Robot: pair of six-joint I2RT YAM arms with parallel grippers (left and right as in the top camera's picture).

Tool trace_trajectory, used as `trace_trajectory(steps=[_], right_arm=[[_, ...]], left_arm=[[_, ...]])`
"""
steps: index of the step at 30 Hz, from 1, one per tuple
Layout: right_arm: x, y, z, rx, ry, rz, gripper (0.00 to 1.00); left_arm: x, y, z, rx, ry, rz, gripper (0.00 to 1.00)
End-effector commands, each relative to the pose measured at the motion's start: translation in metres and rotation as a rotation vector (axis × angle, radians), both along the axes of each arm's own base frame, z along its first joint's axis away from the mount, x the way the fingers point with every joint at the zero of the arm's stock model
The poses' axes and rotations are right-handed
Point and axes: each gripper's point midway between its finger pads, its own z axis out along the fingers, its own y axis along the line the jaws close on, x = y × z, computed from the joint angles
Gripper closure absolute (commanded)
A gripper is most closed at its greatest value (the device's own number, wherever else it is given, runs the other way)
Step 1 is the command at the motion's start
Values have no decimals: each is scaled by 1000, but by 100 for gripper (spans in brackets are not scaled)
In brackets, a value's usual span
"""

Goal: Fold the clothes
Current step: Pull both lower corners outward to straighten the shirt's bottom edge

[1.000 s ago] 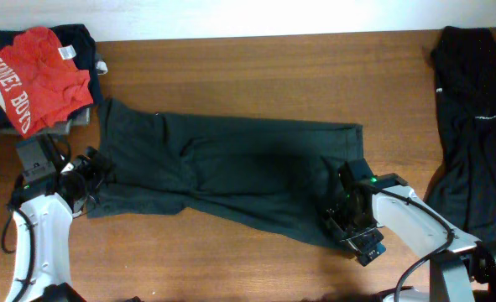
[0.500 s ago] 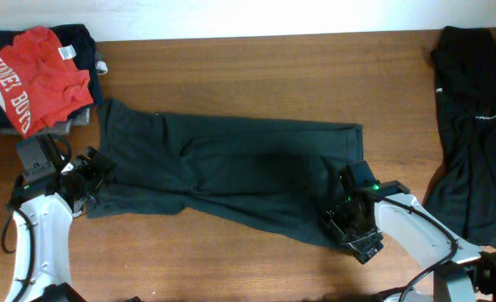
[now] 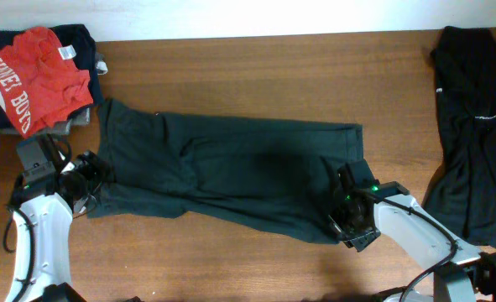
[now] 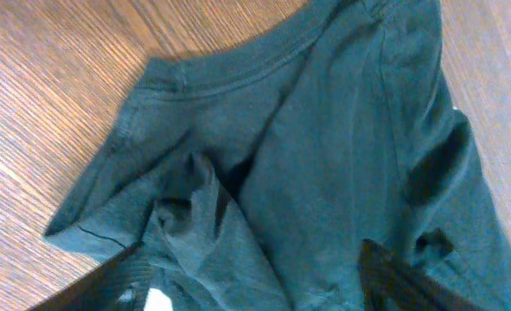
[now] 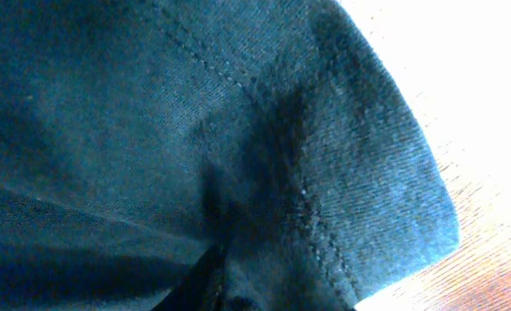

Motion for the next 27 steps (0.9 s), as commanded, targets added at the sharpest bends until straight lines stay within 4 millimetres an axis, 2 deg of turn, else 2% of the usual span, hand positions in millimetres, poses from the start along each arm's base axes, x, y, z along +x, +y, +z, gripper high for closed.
trace_trajectory(steps=[1,2,3,5,10,16,17,19,20,21,23,25,27], right_arm=[[-31,-35,-18,-190,116,9,76],[-32,-36,-16,-196,121,10,76],[-32,-37,-12,-208,129,12,77],[-33,-41,-6,-229,141,15,77],[-28,-49,19,-284,149,25,77],[5,-42,40,-259,47,85,77],[12,-41,44,-254,26,98,76],[20,-39,48,-250,4,108,76],[24,-39,51,-249,-8,107,75],[26,-38,53,-248,-15,106,75],[31,-37,54,-244,-33,126,74],[32,-37,54,-243,-37,129,74],[34,-37,54,-243,-42,133,74]], left_arm=[[4,-4,7,-21,-25,-10,34],[3,-5,8,-20,-26,-10,39],[2,-5,10,-19,-28,-10,49],[1,-6,13,-16,-34,-10,62],[-2,-7,31,5,-79,-11,86],[0,-6,45,26,-128,-11,88],[0,-6,45,25,-126,-11,85],[-2,-7,43,20,-116,-12,56],[-4,-8,39,12,-98,-11,35],[-7,-9,36,5,-82,-11,24],[-23,-16,21,-37,12,-10,14],[-37,-22,9,-71,90,-9,8],[-43,-36,-7,-132,156,-96,8]])
